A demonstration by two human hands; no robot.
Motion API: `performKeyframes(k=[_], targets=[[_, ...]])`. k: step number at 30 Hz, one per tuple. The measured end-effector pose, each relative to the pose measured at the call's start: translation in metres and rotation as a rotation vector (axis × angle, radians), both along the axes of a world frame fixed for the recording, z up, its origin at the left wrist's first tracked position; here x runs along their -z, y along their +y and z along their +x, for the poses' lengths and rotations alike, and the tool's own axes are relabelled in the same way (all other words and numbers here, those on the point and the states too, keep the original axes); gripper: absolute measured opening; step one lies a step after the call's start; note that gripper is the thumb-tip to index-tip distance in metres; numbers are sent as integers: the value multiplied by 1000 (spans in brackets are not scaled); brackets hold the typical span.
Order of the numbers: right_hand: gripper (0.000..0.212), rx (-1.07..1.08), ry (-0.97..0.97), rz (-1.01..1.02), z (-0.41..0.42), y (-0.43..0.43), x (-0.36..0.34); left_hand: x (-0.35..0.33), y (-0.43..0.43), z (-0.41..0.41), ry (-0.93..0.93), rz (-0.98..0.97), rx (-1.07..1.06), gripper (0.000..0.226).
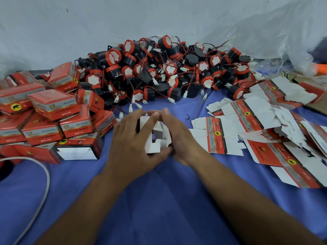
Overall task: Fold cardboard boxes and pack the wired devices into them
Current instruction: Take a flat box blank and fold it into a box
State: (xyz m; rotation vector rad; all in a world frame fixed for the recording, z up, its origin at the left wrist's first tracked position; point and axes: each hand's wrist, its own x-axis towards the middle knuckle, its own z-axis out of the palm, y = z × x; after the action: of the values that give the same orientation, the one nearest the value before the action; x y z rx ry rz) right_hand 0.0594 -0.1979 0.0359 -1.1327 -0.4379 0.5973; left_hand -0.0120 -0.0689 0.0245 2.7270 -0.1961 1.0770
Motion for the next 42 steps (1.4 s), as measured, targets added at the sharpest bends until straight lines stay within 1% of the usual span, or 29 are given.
performKeyframes(k=[2,6,9,10,12,13,16,19,21,24,27,29,32,34,36,42], targets=[[54,-28,-25,28,-3,1,0,-5,3,-2,53,-29,-5,79],[59,-19,-21,82,2,0,-1,-6,4,-5,75,-65,57,62],[66,-25,-37,107,4,-3,0,-2,4,-5,61,-179,77,60],[61,-37,-38,124,3,-2,0,-1,5,-5,54,-233,84,60],[39,-54,-62,154,1,-1,1,1,8,-4,30,-307,103,59],[34,-54,-81,147,0,0,2,3,9,-3,12,-319,114,59],[34,-99,-152,61,-1,1,5,6,11,-1,-33,-291,106,57],[40,-92,-205,-66,1,1,7,7,12,1,-29,-267,68,57],[43,-60,-239,-104,2,2,9,8,12,1,-5,-245,66,57],[44,78,-329,-143,5,2,10,9,11,1,31,-209,109,59],[46,174,-423,-182,8,0,8,9,11,1,22,-203,145,66],[42,212,-471,-207,9,0,8,10,12,1,4,-212,147,75],[42,211,-513,-248,9,1,10,9,14,2,-1,-226,137,86],[48,208,-557,-308,10,1,12,9,15,3,-20,-208,132,86],[53,209,-604,-357,11,2,14,8,15,3,-23,-232,135,83],[47,226,-668,-402,14,1,17,6,19,1,16,-293,188,81]])
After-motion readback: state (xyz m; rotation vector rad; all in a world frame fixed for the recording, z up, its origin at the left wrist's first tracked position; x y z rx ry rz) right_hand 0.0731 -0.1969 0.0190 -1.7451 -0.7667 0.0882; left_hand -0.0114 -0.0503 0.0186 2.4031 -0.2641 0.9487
